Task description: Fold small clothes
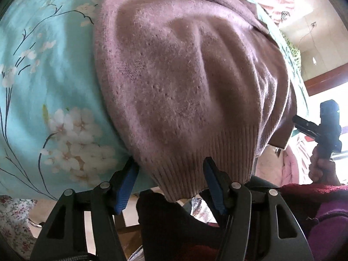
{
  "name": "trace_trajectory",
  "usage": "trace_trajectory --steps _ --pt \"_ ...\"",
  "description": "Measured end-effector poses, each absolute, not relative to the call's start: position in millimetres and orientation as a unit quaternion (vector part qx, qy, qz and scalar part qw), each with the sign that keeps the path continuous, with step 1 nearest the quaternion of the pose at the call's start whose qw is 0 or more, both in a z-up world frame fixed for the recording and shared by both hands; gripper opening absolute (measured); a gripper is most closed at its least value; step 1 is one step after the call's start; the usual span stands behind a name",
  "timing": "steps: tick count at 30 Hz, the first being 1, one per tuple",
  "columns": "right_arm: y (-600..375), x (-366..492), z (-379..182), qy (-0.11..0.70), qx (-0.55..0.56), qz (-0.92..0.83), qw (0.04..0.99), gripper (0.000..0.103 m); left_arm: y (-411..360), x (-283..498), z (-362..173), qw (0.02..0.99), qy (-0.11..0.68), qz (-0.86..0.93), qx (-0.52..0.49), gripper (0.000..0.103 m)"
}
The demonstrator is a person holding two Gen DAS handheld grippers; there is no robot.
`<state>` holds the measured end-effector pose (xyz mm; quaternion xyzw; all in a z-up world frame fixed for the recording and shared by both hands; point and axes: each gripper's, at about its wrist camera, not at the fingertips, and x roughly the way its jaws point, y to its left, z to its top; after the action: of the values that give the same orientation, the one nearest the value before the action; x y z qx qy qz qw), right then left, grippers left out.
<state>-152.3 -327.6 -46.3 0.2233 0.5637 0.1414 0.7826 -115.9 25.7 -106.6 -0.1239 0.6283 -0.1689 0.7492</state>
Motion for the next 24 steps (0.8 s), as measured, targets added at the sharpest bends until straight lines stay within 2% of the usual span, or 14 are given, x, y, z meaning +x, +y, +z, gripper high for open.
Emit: trace_trajectory --steps 2,4,5,6,7,10,17,24 --pt "-326.5 -149.2 -47.3 0.562 0.221 0.148 0.783 0.049 34.1 -117.9 -109.1 0.75 0.624 -0.167 -0.142 0.054" --pt "-325.5 -147.3 -48.7 0.561 0.225 0.152 0.782 0.036 40.7 -117.5 -110.1 0.75 0.622 -0.164 -0.154 0.042" --pt "-325.7 -145.6 -51.2 0.563 0.228 0.152 0.779 0.02 43.9 -116.5 -110.1 0.751 0.621 -0.161 -0.155 0.038" --pt "-326.8 -145.4 -53.6 0.567 0.23 0.15 0.777 0.008 44.9 -116.5 -109.2 0.752 0.621 -0.159 -0.154 0.025" --pt "-327.5 -144.1 -56.2 0.569 0.232 0.159 0.773 0.008 45.3 -116.5 -108.5 0.754 0.62 -0.157 -0.148 0.008" --pt "-333.8 -148.4 -50.1 0.564 0.237 0.156 0.775 0.006 44.9 -119.4 -97.4 0.77 0.606 -0.153 -0.13 0.005" --pt "-407.7 -168.0 -46.8 0.548 0.286 0.084 0.781 0.006 58.0 -123.2 -90.2 0.781 0.591 -0.157 -0.123 0.004" --pt "-395.6 -164.9 -44.2 0.548 0.298 0.105 0.774 0.006 56.6 -122.0 -75.7 0.785 0.578 -0.184 -0.123 0.004"
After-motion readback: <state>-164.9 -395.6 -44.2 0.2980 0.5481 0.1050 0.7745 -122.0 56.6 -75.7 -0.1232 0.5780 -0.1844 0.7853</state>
